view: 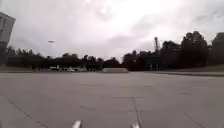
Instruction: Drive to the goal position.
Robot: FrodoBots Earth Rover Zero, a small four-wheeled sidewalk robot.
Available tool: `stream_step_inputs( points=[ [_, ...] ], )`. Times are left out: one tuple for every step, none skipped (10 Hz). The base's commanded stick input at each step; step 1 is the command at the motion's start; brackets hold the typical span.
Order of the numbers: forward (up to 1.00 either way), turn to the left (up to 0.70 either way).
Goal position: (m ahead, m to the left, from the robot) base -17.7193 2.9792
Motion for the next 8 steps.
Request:
stream_step_inputs(
  points=[
    [0.7,0.0],
    [0.7,0.0],
    [0.7,0.0],
    [0.7,0.0],
    [0.7,0.0],
    [0.7,0.0],
    [0.7,0.0],
    [0.7,0.0]
  ],
)
